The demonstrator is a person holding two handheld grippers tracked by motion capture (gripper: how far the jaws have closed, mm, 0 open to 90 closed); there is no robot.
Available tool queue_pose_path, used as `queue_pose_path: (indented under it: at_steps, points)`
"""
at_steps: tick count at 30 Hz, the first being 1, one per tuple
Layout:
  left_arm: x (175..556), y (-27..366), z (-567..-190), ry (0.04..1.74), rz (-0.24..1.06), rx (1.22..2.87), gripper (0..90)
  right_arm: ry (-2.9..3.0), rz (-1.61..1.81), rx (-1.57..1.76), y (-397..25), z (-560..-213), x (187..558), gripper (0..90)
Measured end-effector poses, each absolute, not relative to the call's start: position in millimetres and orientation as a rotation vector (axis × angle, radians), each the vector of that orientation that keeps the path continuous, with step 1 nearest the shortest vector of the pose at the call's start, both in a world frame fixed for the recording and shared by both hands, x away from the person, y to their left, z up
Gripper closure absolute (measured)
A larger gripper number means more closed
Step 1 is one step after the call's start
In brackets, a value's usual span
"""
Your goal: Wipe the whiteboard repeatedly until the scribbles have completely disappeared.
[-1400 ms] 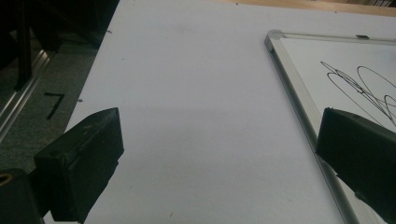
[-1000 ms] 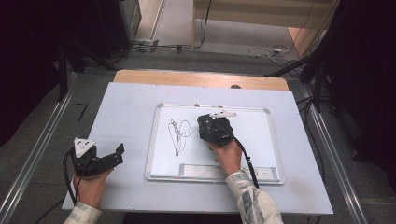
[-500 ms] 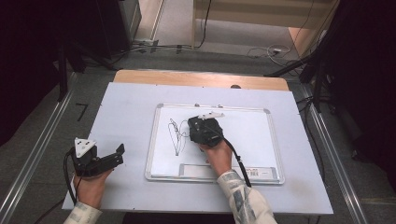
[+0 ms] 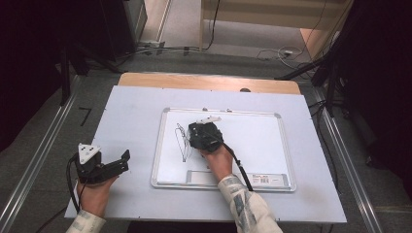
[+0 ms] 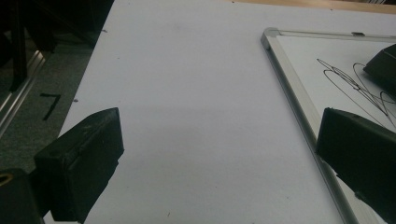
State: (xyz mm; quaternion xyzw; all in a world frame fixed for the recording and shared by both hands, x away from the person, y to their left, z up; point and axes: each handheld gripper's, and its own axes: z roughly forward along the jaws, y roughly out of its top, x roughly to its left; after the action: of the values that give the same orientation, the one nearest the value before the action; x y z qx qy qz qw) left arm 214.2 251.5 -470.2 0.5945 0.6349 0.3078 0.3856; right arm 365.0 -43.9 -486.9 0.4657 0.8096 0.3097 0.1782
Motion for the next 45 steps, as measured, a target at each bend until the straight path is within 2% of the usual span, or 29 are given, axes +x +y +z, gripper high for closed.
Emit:
queue_pose_path:
  at_steps: [31, 45]
  points:
    - [215, 252, -470, 1.613, 0.783, 1.515, 1.5, 2.267, 0.876, 1.286, -45, -483, 356, 38.5]
    - [215, 251, -470, 1.607, 0.783, 1.517, 1.5, 2.298, 0.902, 1.236, -14, -485, 335, 38.7]
